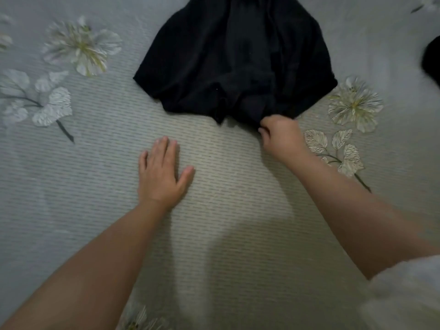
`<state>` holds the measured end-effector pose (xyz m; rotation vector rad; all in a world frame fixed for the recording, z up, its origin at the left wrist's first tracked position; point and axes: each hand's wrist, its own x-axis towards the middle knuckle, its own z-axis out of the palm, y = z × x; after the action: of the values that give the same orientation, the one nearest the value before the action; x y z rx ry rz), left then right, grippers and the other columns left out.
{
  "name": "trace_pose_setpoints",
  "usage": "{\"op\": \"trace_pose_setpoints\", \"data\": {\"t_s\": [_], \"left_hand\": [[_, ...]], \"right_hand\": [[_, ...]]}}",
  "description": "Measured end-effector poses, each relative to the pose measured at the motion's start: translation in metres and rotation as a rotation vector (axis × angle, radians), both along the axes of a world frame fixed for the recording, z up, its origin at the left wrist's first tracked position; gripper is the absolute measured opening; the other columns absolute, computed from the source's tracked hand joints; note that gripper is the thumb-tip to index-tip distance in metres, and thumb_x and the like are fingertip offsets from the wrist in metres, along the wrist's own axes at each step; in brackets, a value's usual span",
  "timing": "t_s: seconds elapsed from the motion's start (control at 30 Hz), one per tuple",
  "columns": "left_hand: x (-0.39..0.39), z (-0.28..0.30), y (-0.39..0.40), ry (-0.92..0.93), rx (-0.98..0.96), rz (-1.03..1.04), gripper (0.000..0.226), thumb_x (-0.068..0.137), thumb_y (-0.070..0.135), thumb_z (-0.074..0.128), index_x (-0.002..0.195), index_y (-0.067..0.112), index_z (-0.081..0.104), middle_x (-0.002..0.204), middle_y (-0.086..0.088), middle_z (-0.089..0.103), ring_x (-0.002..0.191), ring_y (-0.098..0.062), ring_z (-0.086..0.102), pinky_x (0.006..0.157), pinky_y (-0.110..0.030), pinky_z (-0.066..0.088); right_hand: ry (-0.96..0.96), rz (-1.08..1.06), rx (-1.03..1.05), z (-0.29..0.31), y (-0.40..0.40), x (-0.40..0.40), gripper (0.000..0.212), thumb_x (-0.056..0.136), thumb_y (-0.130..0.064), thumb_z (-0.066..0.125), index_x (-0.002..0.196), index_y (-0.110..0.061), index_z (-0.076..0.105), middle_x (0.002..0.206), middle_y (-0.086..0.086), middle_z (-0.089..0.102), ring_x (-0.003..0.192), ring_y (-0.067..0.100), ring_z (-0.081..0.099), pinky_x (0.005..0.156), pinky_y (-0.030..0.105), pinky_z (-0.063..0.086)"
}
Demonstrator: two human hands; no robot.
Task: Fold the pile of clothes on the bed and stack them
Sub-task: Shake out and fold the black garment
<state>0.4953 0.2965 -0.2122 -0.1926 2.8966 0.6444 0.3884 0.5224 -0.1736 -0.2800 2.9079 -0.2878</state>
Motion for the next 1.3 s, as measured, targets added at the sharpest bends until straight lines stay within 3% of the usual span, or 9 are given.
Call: {"op": "trace_pose_setpoints", "data": {"t_s": [0.23,0.33,0.47,0.57,0.7,0.83,0.93,1.07,1.3], "left_hand": [[0.029,0.029,0.028,0.128,0.069,-0.248,0.098,0.061,0.030,0.082,0.134,-0.012,0.032,0.142,-0.034,0.026,0.133,-0.049,0.020,0.108,-0.052,0.013],[0.060,0.043,0.059,0.194,-0.007,-0.550,0.062,0.058,0.022,0.080,0.114,0.003,0.062,0.125,-0.025,0.054,0.121,-0.046,0.044,0.099,-0.061,0.024],[0.112,0.054,0.059,-0.129,-0.018,-0.685,0.021,0.087,0.014,0.055,0.104,0.003,0.060,0.099,-0.015,0.064,0.097,-0.030,0.059,0.084,-0.034,0.037],[0.158,0.069,0.043,-0.291,-0.041,-0.605,0.026,0.093,0.022,0.049,0.112,0.005,0.054,0.098,-0.014,0.064,0.091,-0.029,0.059,0.073,-0.034,0.039],[0.210,0.090,0.025,-0.329,0.137,-0.443,0.024,0.089,0.020,0.056,0.101,0.000,0.059,0.089,-0.017,0.065,0.084,-0.030,0.059,0.066,-0.027,0.033],[0.237,0.076,-0.001,-0.414,0.032,-0.624,0.045,0.089,0.025,0.058,0.130,0.008,0.049,0.128,-0.010,0.053,0.121,-0.022,0.045,0.099,-0.024,0.029],[0.222,0.059,-0.023,-0.233,-0.047,-0.420,0.060,0.085,0.019,0.062,0.138,0.007,0.037,0.143,-0.013,0.037,0.133,-0.025,0.030,0.109,-0.027,0.019],[0.200,0.032,-0.037,-0.251,-0.323,-0.493,0.077,0.086,0.044,0.055,0.147,0.019,0.015,0.155,-0.003,0.008,0.143,-0.021,-0.001,0.115,-0.038,0.006],[0.179,0.019,-0.024,-0.162,-0.325,-0.432,0.058,0.091,0.050,0.041,0.142,0.024,0.030,0.150,-0.002,0.026,0.140,-0.021,0.013,0.111,-0.049,0.009]], "right_hand": [[-0.035,0.264,-0.177,0.011,0.031,0.167,0.011,0.074,-0.001,0.060,0.068,0.005,0.066,0.068,0.022,0.061,0.064,0.037,0.061,0.060,0.032,0.048],[0.010,0.325,-0.181,0.020,0.058,0.231,0.038,0.090,-0.014,0.044,0.063,0.002,0.065,0.097,0.032,0.063,0.093,0.051,0.059,0.080,0.052,0.049],[-0.067,0.307,-0.116,0.038,0.086,0.283,0.018,0.074,-0.012,0.053,0.063,-0.005,0.065,0.115,0.027,0.061,0.108,0.051,0.053,0.077,0.054,0.047],[-0.197,0.293,-0.063,0.045,0.089,0.300,0.010,0.075,-0.013,0.060,0.081,-0.008,0.067,0.109,0.011,0.066,0.115,0.034,0.056,0.087,0.050,0.037],[-0.334,0.171,-0.018,0.044,0.073,0.323,0.049,0.081,-0.039,0.062,0.120,-0.012,0.049,0.122,0.005,0.055,0.126,0.022,0.036,0.094,0.031,0.013],[-0.360,0.130,0.057,0.034,0.027,0.345,0.093,0.075,-0.050,0.065,0.146,-0.018,0.013,0.117,0.003,0.057,0.115,0.022,0.044,0.094,0.035,0.024],[-0.375,0.044,0.062,0.024,0.003,0.347,0.063,0.084,-0.041,0.058,0.140,-0.024,0.034,0.118,-0.002,0.058,0.116,0.019,0.046,0.095,0.034,0.028],[-0.052,0.035,-0.322,0.037,0.010,0.356,0.018,0.065,-0.004,0.064,0.079,-0.002,0.074,0.084,0.013,0.067,0.085,0.035,0.062,0.077,0.046,0.047],[-0.310,-0.478,-0.615,0.091,0.054,0.394,0.025,0.080,0.012,0.060,0.104,0.005,0.065,0.095,0.011,0.064,0.079,-0.014,0.057,0.077,0.000,0.039]]}}
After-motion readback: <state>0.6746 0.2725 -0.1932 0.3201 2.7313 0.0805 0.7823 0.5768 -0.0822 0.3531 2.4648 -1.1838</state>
